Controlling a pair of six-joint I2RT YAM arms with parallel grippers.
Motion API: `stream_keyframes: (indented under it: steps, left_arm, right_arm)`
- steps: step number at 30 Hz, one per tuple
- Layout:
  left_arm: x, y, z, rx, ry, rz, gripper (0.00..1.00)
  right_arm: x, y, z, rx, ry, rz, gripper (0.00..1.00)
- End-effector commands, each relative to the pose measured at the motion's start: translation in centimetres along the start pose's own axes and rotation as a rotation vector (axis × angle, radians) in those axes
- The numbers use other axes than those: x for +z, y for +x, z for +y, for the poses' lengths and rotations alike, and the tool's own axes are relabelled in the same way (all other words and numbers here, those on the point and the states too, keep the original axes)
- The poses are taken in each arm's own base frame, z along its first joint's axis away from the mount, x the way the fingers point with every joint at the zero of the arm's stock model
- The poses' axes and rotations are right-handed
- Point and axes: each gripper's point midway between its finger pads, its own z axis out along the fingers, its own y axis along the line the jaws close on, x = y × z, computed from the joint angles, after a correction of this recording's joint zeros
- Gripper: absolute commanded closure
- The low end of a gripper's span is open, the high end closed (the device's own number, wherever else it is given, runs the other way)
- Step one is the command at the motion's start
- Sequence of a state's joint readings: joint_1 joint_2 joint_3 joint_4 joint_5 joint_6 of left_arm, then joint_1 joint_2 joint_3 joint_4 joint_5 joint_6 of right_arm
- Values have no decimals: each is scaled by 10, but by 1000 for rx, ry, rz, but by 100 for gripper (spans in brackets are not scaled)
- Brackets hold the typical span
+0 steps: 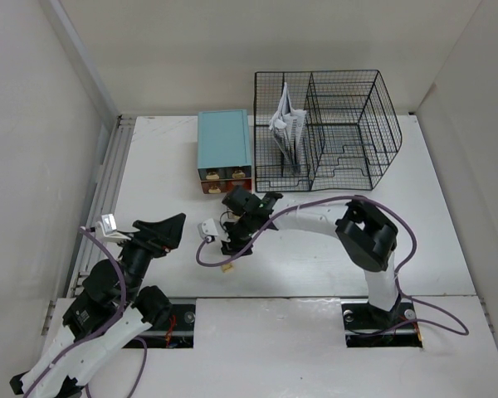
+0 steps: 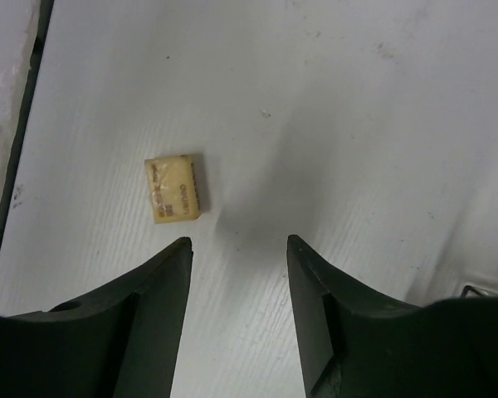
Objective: Organize the desk
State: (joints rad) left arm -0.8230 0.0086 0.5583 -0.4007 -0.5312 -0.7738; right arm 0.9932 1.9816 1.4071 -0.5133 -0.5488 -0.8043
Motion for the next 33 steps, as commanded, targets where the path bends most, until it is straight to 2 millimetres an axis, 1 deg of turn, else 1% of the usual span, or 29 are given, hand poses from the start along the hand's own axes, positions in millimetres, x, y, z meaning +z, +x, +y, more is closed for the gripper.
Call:
stream_keyframes:
  steps: [1, 2, 3, 5, 6, 7, 8, 9, 10, 11, 12, 13, 14, 15, 16, 18, 21, 22, 23, 24, 26, 28, 29, 30, 31, 32, 33]
  left_arm:
    - [-37, -50, -18, -122, 161, -151, 2]
    - [-37, -49, -17, -113, 160, -151, 2]
    - [-37, -49, -17, -113, 160, -151, 2]
    - [-37, -49, -17, -113, 160, -151, 2]
    - [-37, -49, -17, -113, 160, -151, 2]
    - [-37, -49, -17, -113, 160, -151, 2]
    - [-37, -49, -17, -113, 160, -151, 2]
    - [-37, -49, -17, -113, 160, -151, 2]
    - [-37, -51, -18, -109, 165, -157, 2]
    - [-37, -51, -18, -109, 165, -157, 2]
    - [-37, -51, -18, -109, 165, -157, 2]
    - [-37, -51, -18, -109, 165, -157, 2]
    - [-37, -51, -18, -109, 165, -157, 2]
    - [-37, -51, -18, -109, 165, -157, 2]
    - [-37, -51, -18, -109, 165, -157, 2]
    - [-37, -51, -18, -109, 165, -157, 2]
    - [-39, -54, -20, -114, 171, -163, 2]
    - [-39, -53, -18, -109, 165, -157, 2]
    - [-39, -53, -18, -109, 165, -157, 2]
    - [-41, -56, -20, -114, 171, -163, 2]
    - [-41, -56, -20, -114, 171, -163, 2]
    - [-41, -56, -20, -114, 171, -163, 2]
    - [-41, -56, -20, -114, 171, -163, 2]
    - [-41, -56, -20, -114, 171, -163, 2]
    - [-41, -56, -20, -114, 171, -163, 2]
    - [-41, -56, -20, -114, 171, -163, 2]
    - [-41, -56, -20, -114, 171, -163, 2]
  right_arm:
    - [3, -24, -14, -2, 65, -50, 45]
    - [9, -21, -4, 7, 27, -40, 45]
    - [9, -20, -4, 8, 26, -40, 45]
    - [14, -26, 11, -12, -21, -45, 45]
    - [10, -27, 12, -12, -21, -45, 45]
    - [11, -23, 18, -11, -44, -40, 45]
    - [8, -28, 19, -16, -46, -54, 45]
    - [10, -27, 24, -16, -60, -45, 45]
    - [10, -29, 26, -16, -67, -51, 45]
    - [8, -25, 30, -9, -75, -42, 45]
    - [13, -27, 40, -21, -95, -36, 45]
    - [13, -27, 40, -21, -95, -36, 45]
    - [18, -24, 48, -25, -108, -20, 45]
    - [18, -24, 54, -31, -116, -17, 45]
    - [21, -27, 55, -49, -109, -16, 45]
    - [28, -24, 55, -17, -89, -3, 45]
    - [33, -21, 42, 27, -15, 11, 45]
    - [35, -15, 35, 39, 19, 34, 46]
    - [35, -15, 31, 48, 44, 39, 48]
    - [35, -16, 27, 52, 64, 38, 52]
    - [34, -14, 21, 60, 100, 50, 52]
    - [33, -15, 18, 68, 116, 49, 60]
    - [33, -13, 15, 68, 131, 60, 66]
    - [33, -13, 16, 81, 131, 59, 73]
    - [32, -12, 14, 81, 141, 66, 85]
    - [32, -12, 14, 81, 142, 66, 89]
    - [30, -13, 9, 78, 164, 71, 92]
